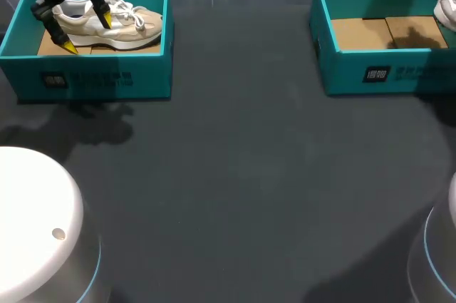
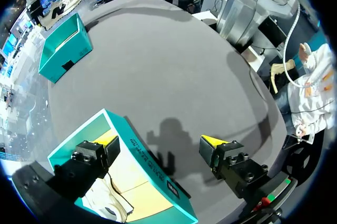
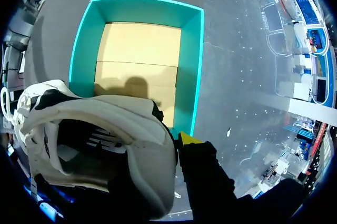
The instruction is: Take the shoe out of the shoebox, open the shoe tongue, remove and reinsert the insole, then place the shoe into the shoebox
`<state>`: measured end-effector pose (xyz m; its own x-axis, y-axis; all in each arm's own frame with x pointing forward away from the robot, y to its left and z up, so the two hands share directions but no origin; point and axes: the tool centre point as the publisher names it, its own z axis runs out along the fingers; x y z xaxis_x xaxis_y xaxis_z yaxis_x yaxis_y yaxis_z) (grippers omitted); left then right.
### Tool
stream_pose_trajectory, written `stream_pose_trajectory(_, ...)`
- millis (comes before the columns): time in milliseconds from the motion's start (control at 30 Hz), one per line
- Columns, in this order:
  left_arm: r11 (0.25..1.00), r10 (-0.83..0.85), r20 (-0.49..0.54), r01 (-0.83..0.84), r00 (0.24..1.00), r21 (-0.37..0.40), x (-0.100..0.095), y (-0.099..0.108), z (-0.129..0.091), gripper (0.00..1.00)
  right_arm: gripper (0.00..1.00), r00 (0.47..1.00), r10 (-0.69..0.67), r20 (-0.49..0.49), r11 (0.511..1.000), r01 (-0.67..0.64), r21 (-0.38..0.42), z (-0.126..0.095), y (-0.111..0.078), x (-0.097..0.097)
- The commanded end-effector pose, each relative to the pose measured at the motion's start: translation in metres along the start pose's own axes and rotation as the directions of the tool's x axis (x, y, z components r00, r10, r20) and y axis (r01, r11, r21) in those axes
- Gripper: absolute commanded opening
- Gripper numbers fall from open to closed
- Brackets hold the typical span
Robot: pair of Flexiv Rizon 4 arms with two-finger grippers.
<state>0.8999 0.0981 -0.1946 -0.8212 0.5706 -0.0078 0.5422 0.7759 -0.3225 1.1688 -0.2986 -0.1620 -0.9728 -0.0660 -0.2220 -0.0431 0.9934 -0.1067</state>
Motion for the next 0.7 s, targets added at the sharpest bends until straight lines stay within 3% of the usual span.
stream_pose_trajectory(33, 1.000, 0.001, -0.002, -0.001, 1.000, -0.002, 0.000, 0.000, 0.000, 1.00, 0.00, 0.964, 0.266, -0.019, 0.964, -0.265, 0.033, -0.003, -0.011, 0.017)
stream_pose_trajectory(300, 1.000, 0.001, -0.002, -0.001, 1.000, -0.002, 0.000, 0.000, 0.000, 1.00, 0.00, 0.886, 0.457, -0.073, 0.889, -0.453, 0.071, 0.001, -0.022, 0.044)
stream_pose_trajectory(400, 1.000, 0.001, -0.002, -0.001, 1.000, -0.002, 0.000, 0.000, 0.000, 1.00, 0.00, 0.832, 0.546, -0.094, 0.837, -0.538, 0.105, 0.001, -0.024, 0.054)
stream_pose_trajectory(467, 1.000, 0.001, -0.002, -0.001, 1.000, -0.002, 0.000, 0.000, 0.000, 1.00, 0.00, 0.748, 0.634, -0.196, 0.763, -0.564, 0.316, -0.001, -0.023, 0.059)
stream_pose_trajectory(700, 1.000, 0.001, -0.002, -0.001, 1.000, -0.002, 0.000, 0.000, 0.000, 1.00, 0.00, 0.748, 0.634, -0.196, 0.763, -0.564, 0.316, -0.001, -0.023, 0.059)
